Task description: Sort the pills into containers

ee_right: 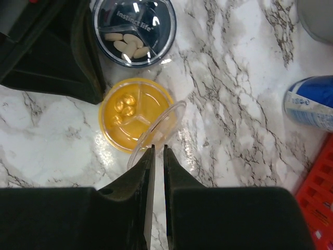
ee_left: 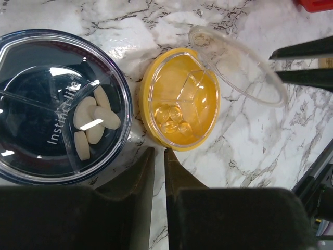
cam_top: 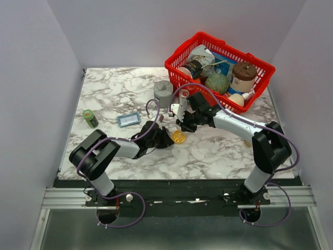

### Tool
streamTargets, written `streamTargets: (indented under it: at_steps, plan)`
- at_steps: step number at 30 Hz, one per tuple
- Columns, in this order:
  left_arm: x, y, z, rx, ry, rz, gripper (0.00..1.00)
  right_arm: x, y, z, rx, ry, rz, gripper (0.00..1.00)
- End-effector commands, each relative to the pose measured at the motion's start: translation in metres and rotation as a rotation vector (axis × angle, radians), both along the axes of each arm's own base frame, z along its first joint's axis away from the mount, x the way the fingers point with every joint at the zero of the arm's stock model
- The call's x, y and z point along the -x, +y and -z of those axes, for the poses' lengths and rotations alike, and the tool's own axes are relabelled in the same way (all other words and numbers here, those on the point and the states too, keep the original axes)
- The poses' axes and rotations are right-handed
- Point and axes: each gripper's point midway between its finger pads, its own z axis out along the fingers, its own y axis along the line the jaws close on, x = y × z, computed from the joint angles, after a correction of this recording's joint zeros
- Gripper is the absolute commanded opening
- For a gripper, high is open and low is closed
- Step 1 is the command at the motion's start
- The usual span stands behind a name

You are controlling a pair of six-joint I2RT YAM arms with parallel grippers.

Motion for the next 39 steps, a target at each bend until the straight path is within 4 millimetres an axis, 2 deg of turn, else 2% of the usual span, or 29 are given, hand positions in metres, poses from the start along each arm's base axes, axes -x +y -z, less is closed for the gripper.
streamTargets:
  at_steps: [1, 5, 7, 10, 14, 18, 20, 23, 24, 26, 28, 31, 32, 34, 35, 39]
  plan:
    - [-0.002, -0.005, 0.000, 0.015, 0.003, 0.015, 0.21, 0.022, 0.016, 0.014, -0.024, 0.113, -0.029, 0.19]
    - [-0.001, -0.005, 0.000, 0.015, 0.003, 0.015, 0.21, 0.031, 0.024, 0.025, -0.026, 0.205, -0.018, 0.19]
    - [-0.002, -0.005, -0.001, 0.017, -0.001, 0.013, 0.21, 0.036, 0.023, 0.038, 0.003, 0.265, -0.006, 0.19]
    - [-0.002, -0.005, -0.004, 0.024, -0.007, 0.010, 0.21, 0.034, 0.023, 0.045, 0.028, 0.304, 0.027, 0.19]
    - [0.001, -0.001, -0.010, 0.034, -0.020, 0.002, 0.22, 0.024, 0.024, 0.035, 0.028, 0.263, 0.049, 0.20]
    - [0.009, 0.006, -0.024, 0.041, -0.034, 0.002, 0.23, 0.016, 0.028, 0.009, -0.002, 0.212, 0.041, 0.20]
    - [0.015, 0.012, -0.024, 0.028, -0.030, 0.002, 0.24, 0.015, 0.032, -0.006, -0.025, 0.198, 0.027, 0.20]
    - [0.023, 0.023, -0.028, 0.010, -0.042, -0.004, 0.25, 0.017, 0.038, -0.017, -0.054, 0.212, 0.009, 0.20]
    - [0.025, 0.027, -0.036, 0.011, -0.055, -0.010, 0.25, 0.018, 0.039, -0.015, -0.054, 0.227, 0.013, 0.20]
    - [0.026, 0.036, -0.039, -0.014, -0.077, -0.029, 0.26, 0.018, 0.041, -0.010, -0.051, 0.252, 0.026, 0.20]
    - [0.025, 0.047, -0.052, -0.025, -0.115, -0.065, 0.28, 0.017, 0.040, 0.008, -0.016, 0.284, 0.047, 0.20]
    - [0.025, 0.063, -0.073, -0.037, -0.172, -0.104, 0.37, 0.014, 0.033, 0.033, 0.050, 0.316, 0.088, 0.20]
    - [0.020, 0.071, -0.079, -0.048, -0.195, -0.145, 0.45, 0.012, 0.030, 0.039, 0.074, 0.311, 0.104, 0.20]
    - [0.021, 0.083, -0.095, -0.054, -0.239, -0.168, 0.54, 0.011, 0.025, 0.048, 0.105, 0.318, 0.124, 0.20]
    - [0.018, 0.089, -0.103, -0.062, -0.264, -0.193, 0.60, 0.010, 0.023, 0.051, 0.116, 0.318, 0.131, 0.20]
    - [0.019, 0.112, -0.135, -0.072, -0.342, -0.250, 0.71, 0.009, 0.025, 0.049, 0.116, 0.320, 0.122, 0.20]
